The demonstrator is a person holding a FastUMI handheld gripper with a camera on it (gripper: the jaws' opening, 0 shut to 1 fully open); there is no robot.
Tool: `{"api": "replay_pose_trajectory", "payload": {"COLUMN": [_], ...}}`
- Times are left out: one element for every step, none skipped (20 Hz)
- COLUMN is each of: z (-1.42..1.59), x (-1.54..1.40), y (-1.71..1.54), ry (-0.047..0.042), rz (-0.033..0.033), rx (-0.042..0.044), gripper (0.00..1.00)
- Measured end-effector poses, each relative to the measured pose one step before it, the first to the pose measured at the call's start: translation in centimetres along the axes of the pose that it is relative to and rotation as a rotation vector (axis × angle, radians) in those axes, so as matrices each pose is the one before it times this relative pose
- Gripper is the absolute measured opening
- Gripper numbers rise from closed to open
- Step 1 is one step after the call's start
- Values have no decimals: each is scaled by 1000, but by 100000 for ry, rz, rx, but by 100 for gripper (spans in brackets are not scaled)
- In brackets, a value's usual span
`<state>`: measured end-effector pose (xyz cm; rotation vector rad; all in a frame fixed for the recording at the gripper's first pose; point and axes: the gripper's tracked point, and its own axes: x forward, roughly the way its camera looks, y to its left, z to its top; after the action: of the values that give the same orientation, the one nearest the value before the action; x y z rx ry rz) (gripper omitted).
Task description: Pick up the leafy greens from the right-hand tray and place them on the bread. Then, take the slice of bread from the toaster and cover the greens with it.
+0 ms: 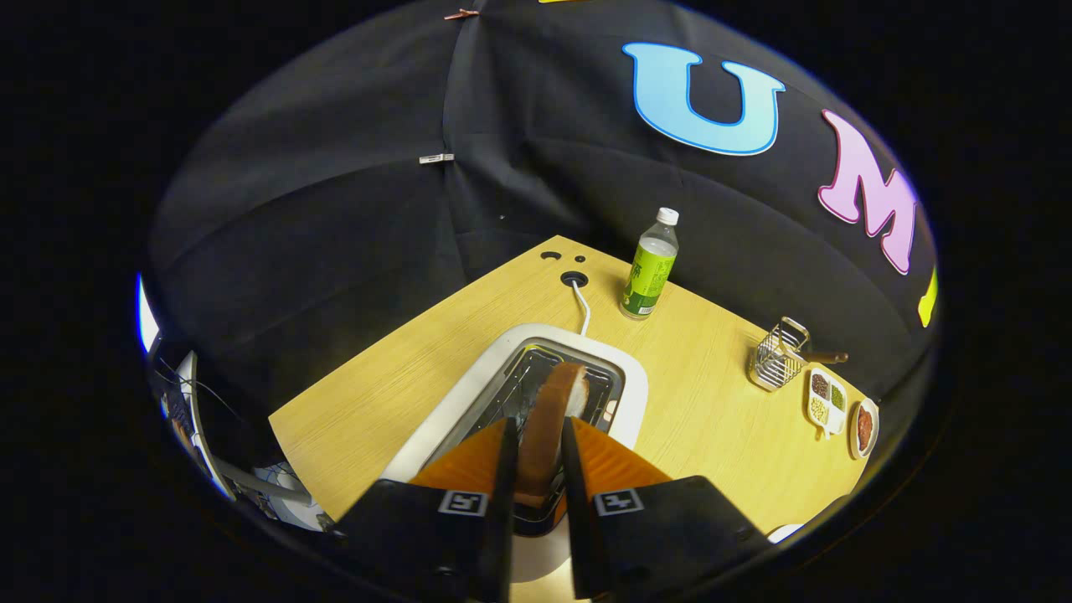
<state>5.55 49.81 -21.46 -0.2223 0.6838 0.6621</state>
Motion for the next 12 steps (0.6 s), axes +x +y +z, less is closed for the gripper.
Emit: {"api": "replay_pose_trajectory", "payload": {"z": [31,-17,97,178,252,193,468,677,807,925,1025,915], "x": [-68,376,19,-196,-192,-483,-576,-725,-723,-871,-941,-875], "y": [-42,-24,65,-21,-113,-24,-60,-161,-130,-98,-178,-275], "ry": [807,599,615,511,-111,-648,-1368,-1837,-1948,-2186,-2291,-2110], "rz": [357,114,1494,1353,1124,1196,905,541,557,646,373,547], "rx": [2215,2089,1304,271,-127,-338,-90,473,828,774,734,794], "gripper": [23,20,18,16,16,14,14,14,14,14,14,14]}}
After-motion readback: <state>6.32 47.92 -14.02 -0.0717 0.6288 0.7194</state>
